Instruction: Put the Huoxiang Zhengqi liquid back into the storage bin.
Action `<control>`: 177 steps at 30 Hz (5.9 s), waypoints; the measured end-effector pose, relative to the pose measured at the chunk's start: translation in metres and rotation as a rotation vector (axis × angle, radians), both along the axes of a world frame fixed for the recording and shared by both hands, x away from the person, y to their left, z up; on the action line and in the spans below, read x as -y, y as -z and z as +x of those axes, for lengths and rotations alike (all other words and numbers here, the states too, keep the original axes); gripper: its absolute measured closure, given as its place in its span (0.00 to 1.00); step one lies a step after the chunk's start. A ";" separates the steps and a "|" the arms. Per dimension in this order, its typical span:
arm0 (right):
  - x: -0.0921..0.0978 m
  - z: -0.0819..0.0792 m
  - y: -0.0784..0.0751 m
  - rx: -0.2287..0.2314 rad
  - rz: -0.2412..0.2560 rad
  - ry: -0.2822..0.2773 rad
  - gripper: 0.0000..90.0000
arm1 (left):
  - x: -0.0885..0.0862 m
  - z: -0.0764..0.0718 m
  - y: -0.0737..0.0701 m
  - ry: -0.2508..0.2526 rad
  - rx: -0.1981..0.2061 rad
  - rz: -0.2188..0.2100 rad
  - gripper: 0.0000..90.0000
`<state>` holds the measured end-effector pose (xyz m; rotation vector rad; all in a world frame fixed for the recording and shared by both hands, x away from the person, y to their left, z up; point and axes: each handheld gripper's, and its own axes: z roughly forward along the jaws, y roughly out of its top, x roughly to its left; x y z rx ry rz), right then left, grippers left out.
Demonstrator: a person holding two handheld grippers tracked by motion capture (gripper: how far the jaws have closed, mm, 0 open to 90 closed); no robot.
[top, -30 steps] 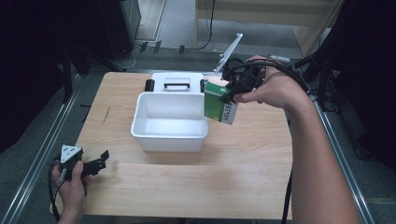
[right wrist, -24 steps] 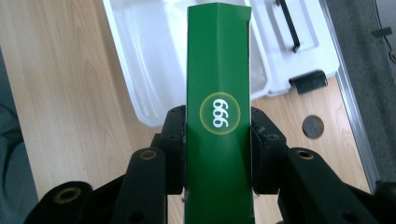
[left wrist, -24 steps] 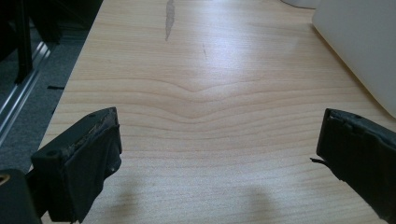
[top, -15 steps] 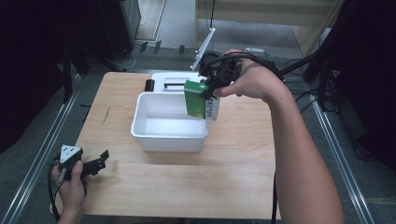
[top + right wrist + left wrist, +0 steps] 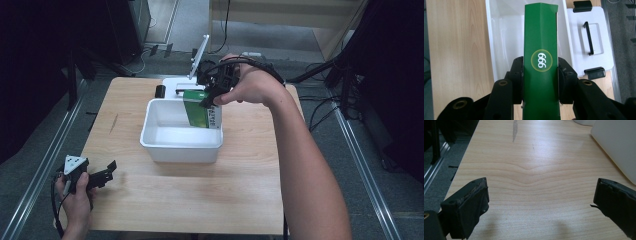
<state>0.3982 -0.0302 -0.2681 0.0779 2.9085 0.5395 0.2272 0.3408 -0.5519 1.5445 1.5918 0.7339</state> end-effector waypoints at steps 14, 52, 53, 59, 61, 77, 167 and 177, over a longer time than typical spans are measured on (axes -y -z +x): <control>-0.003 0.011 0.031 -0.031 -0.003 -0.094 0.71 | 0.000 0.000 0.000 -0.002 0.000 -0.003 0.01; -0.010 0.029 0.107 -0.137 -0.099 -0.104 0.71 | 0.001 0.000 0.000 0.001 0.002 0.005 0.01; -0.010 0.030 0.109 -0.131 -0.098 -0.110 0.71 | 0.001 0.000 0.000 0.001 0.002 0.006 0.01; -0.011 0.029 0.120 -0.145 -0.135 -0.094 0.71 | 0.001 0.000 0.000 0.001 0.003 0.006 0.01; -0.012 0.029 0.121 -0.143 -0.140 -0.094 0.71 | 0.001 0.000 0.000 0.001 0.002 0.007 0.01; -0.014 0.020 0.114 -0.149 -0.125 -0.017 0.47 | 0.001 0.000 0.000 0.004 0.000 0.007 0.01; 0.266 -0.109 0.202 0.257 0.610 0.992 0.00 | 0.006 0.000 0.000 -0.008 -0.008 0.053 0.01; 0.288 -0.133 0.231 0.297 0.641 1.044 0.00 | 0.007 0.000 0.000 -0.014 -0.004 0.059 0.01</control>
